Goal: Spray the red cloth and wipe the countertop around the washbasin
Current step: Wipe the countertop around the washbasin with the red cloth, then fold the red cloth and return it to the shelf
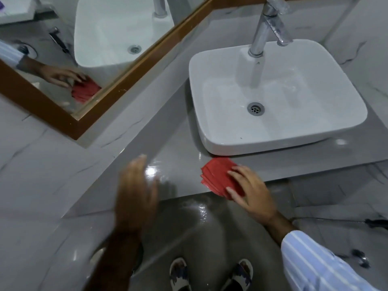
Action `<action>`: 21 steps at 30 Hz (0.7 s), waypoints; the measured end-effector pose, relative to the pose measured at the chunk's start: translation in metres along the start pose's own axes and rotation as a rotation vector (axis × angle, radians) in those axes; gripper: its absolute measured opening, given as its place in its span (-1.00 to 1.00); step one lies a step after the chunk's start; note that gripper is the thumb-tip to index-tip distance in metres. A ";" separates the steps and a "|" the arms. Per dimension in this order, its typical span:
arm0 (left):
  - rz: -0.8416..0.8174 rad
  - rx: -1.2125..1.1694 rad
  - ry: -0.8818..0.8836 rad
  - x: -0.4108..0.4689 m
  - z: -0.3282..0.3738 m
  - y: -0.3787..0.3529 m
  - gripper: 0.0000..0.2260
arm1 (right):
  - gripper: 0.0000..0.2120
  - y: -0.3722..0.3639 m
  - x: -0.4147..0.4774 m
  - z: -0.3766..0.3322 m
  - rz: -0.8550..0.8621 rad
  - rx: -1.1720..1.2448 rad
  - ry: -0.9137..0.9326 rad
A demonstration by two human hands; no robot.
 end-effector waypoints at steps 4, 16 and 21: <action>-0.523 -0.179 0.127 0.004 0.075 -0.076 -0.45 | -0.60 0.023 -0.042 0.032 0.317 0.300 -0.622; -0.673 -0.096 0.530 0.032 0.144 -0.134 -0.65 | -0.57 0.011 -0.044 0.062 0.103 0.918 -0.894; -0.697 -0.487 0.819 0.013 0.170 -0.128 -0.86 | -0.68 0.042 -0.063 0.071 0.103 0.924 -0.905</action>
Point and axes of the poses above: each hand's wrist, its own x-axis towards the middle knuckle, its own y-axis out of the back of the hand, z = x × y, the point moved 2 cm from there along x, towards the middle knuckle
